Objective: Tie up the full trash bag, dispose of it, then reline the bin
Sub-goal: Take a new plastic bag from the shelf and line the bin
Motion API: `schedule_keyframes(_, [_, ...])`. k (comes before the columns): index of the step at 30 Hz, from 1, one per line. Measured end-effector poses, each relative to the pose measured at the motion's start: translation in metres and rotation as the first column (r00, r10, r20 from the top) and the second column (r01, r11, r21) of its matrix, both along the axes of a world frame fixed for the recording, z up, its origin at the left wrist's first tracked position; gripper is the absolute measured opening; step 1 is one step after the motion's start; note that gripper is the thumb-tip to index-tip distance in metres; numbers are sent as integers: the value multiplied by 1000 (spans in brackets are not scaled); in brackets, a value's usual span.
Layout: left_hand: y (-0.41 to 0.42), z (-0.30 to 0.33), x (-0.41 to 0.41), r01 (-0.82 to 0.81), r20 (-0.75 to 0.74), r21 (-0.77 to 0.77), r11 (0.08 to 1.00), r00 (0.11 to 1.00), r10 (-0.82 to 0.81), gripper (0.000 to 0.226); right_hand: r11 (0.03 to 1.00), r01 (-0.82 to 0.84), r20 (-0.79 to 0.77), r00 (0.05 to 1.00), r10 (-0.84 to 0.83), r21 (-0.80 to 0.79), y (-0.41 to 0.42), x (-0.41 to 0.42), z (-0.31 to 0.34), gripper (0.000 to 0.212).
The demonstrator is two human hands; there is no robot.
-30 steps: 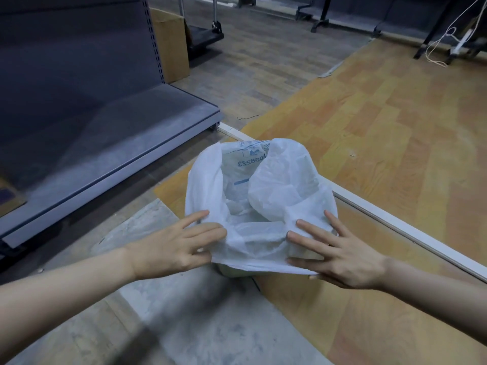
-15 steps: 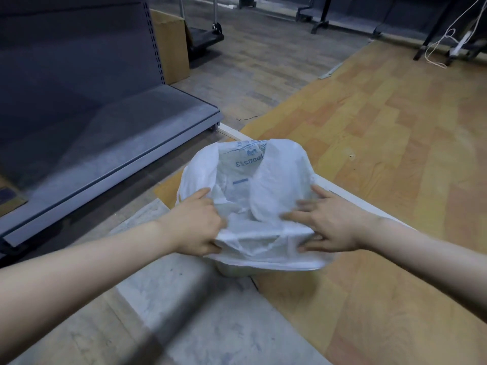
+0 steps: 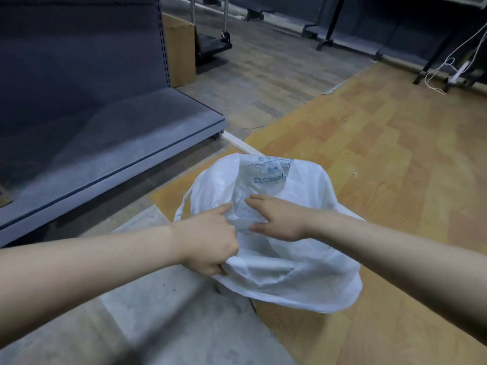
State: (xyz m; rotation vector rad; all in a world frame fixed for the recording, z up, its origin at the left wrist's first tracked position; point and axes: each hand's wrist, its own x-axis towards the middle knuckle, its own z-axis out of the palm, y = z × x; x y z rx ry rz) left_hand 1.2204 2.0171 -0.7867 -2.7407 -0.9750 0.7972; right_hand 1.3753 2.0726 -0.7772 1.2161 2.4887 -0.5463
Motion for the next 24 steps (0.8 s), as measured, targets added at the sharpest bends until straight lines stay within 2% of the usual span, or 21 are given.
schedule_keyframes(1, [-1, -1, -2, 5, 54, 0, 1000, 999, -5, 36, 998, 64, 166, 984, -58, -29, 5, -7, -16, 79])
schedule_keyframes(3, [0, -3, -8, 42, 207, 3, 999, 978, -41, 50, 983, 182, 456, 876, -158, -10, 13, -12, -45, 97])
schedule_keyframes(5, [8, -3, -15, 77, 383, 22, 997, 920, -80, 75, 978, 207, 562, 808, -174, 6, 20, -13, -67, 99])
schedule_keyframes(7, [20, -3, -19, 77, 510, 64, 995, 854, -99, 85, 986, 166, 598, 790, -137, 7, 26, -15, -80, 108])
schedule_keyframes(9, [29, -1, -21, 58, 530, 111, 992, 841, -108, 92, 991, 135, 596, 794, -119, 18, 33, -14, -94, 111])
schedule_keyframes(12, [33, -4, -22, 51, 547, 99, 994, 832, -97, 105, 997, 23, 579, 813, -65, 80, 37, 0, -115, 112])
schedule_keyframes(14, [34, -7, -25, 59, 547, 91, 994, 831, -99, 105, 992, -35, 493, 870, -29, 121, 36, 13, -129, 118])
schedule_keyframes(16, [36, -13, -28, 72, 593, 105, 992, 796, -121, 94, 979, -95, 445, 896, 6, 179, 37, 21, -140, 120])
schedule_keyframes(19, [39, -20, -29, 106, 664, 153, 983, 725, -181, 78, 956, -43, 307, 950, -51, 290, 35, 28, -157, 93])
schedule_keyframes(21, [42, -23, -30, 110, 694, 153, 982, 695, -186, 72, 921, -96, 220, 975, 11, 378, 31, 26, -169, 87])
schedule_keyframes(24, [40, -28, -36, 137, 709, 115, 984, 682, -178, 59, 878, -217, 229, 965, 127, 427, 29, 28, -174, 81])
